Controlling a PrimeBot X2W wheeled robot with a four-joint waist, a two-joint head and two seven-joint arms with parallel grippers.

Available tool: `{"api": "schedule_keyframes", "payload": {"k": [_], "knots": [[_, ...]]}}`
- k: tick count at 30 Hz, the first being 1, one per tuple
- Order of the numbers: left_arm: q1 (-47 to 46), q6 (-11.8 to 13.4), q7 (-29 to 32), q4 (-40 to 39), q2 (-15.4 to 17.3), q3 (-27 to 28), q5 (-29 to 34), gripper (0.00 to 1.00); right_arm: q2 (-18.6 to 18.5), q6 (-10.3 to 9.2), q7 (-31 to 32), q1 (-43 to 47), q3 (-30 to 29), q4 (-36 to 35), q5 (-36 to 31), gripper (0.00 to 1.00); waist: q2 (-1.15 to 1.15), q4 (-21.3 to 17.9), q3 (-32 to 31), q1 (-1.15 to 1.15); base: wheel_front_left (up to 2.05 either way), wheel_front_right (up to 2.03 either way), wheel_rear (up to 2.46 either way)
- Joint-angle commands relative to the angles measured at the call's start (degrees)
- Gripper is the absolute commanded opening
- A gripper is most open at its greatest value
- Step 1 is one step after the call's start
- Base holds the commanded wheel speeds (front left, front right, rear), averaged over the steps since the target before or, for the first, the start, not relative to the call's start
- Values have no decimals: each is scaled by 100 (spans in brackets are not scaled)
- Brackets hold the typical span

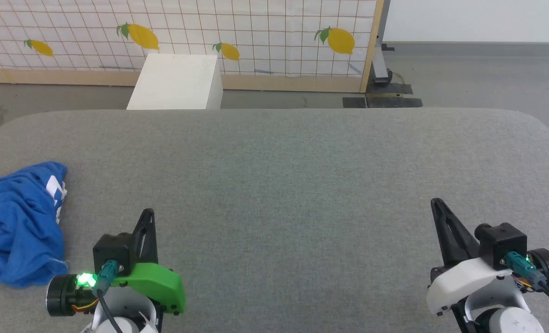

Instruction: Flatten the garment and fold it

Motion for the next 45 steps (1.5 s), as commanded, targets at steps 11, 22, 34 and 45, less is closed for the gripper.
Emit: {"api": "schedule_keyframes", "payload": {"k": [11,22,34,45], "knots": [[-1,1,-6,4,0,-13,-10,100,0,0,-7,3,-2,10,15,100,0,0,0,0,0,0,0],[-5,32,-206,125,-4,-100,-193,100,1,-1,-207,50,-57,182,283,100,0,17,4,0,0,0,0],[1,67,-346,163,-6,-101,-321,100,1,-2,-348,79,-70,267,415,100,0,187,15,0,0,0,0],[32,110,-477,199,-9,-91,-421,100,1,-2,-480,85,-29,368,545,100,0,502,20,0,0,0,0]]}}
